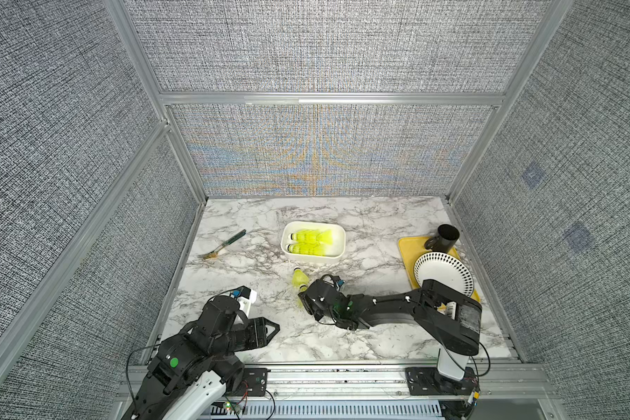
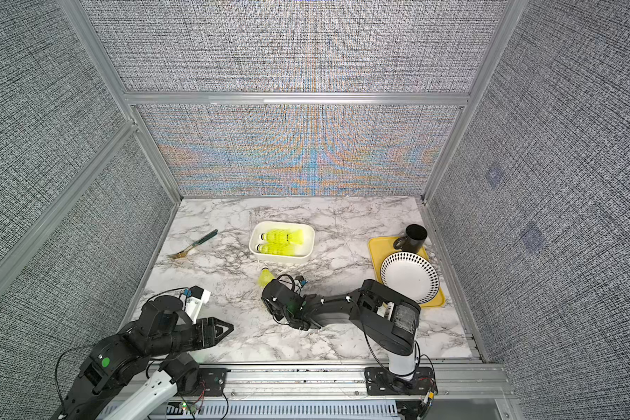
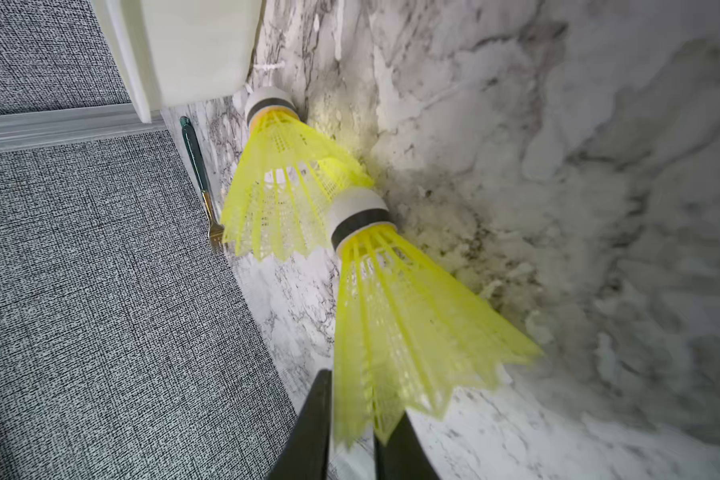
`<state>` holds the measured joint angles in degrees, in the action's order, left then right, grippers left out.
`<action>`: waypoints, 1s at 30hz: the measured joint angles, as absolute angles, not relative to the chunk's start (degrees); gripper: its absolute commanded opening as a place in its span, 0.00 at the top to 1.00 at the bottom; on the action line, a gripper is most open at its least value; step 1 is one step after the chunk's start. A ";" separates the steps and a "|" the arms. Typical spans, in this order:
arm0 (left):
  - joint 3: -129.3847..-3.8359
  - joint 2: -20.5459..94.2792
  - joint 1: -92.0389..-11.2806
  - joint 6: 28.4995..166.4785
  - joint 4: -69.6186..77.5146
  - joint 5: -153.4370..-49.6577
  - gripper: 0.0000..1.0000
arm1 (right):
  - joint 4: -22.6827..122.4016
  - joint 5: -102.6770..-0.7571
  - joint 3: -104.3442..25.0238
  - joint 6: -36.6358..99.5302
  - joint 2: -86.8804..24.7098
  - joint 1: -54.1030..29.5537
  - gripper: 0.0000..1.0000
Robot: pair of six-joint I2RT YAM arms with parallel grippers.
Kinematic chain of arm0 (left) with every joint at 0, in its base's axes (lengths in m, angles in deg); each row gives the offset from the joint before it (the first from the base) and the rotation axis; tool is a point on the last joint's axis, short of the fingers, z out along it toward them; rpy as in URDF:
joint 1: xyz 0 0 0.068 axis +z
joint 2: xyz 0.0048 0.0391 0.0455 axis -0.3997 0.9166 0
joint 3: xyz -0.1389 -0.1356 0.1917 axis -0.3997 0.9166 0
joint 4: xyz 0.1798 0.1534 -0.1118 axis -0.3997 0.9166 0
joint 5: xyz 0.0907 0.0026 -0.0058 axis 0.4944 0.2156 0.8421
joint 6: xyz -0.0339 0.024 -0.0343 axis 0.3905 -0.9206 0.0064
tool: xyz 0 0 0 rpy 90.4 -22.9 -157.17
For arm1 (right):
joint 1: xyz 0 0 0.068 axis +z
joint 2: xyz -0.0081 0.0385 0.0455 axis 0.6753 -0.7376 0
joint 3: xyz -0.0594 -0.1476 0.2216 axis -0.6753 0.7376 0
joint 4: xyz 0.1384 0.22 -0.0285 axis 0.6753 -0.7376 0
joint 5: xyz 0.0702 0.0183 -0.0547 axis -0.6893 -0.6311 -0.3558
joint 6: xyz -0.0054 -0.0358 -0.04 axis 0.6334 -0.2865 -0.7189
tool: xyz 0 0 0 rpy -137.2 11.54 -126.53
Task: Put the shuttlecocks into the storage box
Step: Pick up the shuttlecock at the center of the board, then place the shuttlecock in the storage box.
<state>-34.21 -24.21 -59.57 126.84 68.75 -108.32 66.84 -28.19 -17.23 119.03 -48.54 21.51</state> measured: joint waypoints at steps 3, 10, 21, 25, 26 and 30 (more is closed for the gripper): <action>-34.21 -24.21 -59.57 126.84 68.73 -108.34 0.49 | 64.92 -28.21 -17.95 118.97 -48.48 21.33 0.87; -34.21 -23.97 -59.57 126.86 68.36 -108.43 0.49 | 58.56 -28.30 -19.88 117.85 -47.19 21.20 1.00; -33.03 -22.36 -59.57 127.25 63.59 -110.57 0.49 | 40.68 -32.65 -29.76 101.06 -41.31 20.31 1.00; -32.31 -20.83 -59.57 128.39 60.03 -112.37 0.49 | 32.16 -34.92 -33.19 92.19 -38.71 18.62 1.00; -32.27 -20.21 -59.57 128.54 59.09 -112.65 0.49 | 29.84 -35.71 -34.22 89.39 -37.94 17.64 1.00; -33.17 -16.00 -59.57 128.93 54.91 -113.35 0.49 | 22.52 -38.77 -37.41 77.37 -35.10 11.91 1.00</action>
